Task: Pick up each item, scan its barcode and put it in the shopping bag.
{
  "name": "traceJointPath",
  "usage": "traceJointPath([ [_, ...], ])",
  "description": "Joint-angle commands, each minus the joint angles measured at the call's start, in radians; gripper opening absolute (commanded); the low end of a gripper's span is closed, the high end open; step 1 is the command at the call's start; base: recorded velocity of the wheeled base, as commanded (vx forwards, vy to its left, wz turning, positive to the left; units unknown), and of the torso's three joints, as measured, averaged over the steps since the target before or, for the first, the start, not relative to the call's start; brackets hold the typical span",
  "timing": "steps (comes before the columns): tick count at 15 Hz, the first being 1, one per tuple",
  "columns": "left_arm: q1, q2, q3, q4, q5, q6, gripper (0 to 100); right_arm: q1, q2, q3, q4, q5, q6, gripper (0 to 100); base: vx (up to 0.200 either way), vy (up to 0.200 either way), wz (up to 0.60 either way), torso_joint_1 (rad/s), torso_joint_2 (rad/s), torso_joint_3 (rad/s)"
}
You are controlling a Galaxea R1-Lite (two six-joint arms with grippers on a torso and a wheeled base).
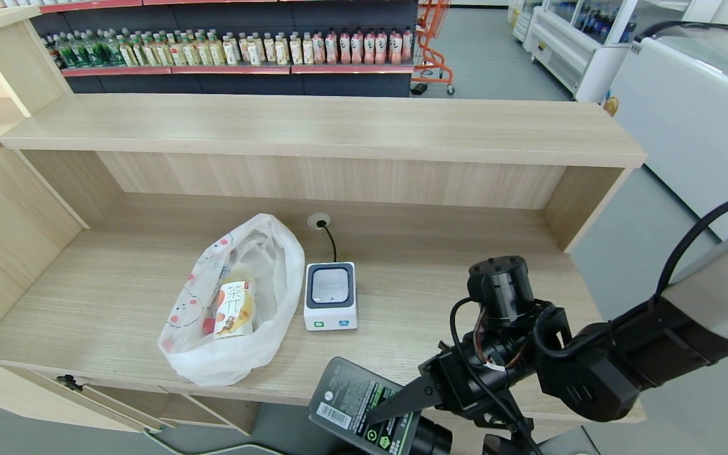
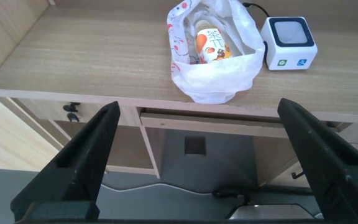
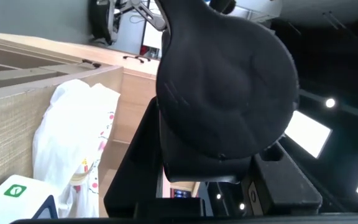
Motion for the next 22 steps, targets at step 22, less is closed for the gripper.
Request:
traceJointPath([
  [22, 0.0, 0.0, 0.0, 0.0, 0.0, -0.001, 100, -0.03, 0.006, -0.044, 0.001, 0.029, 0.0, 0, 0.0, 0.0, 0.0, 0.0, 0.0, 0.0],
])
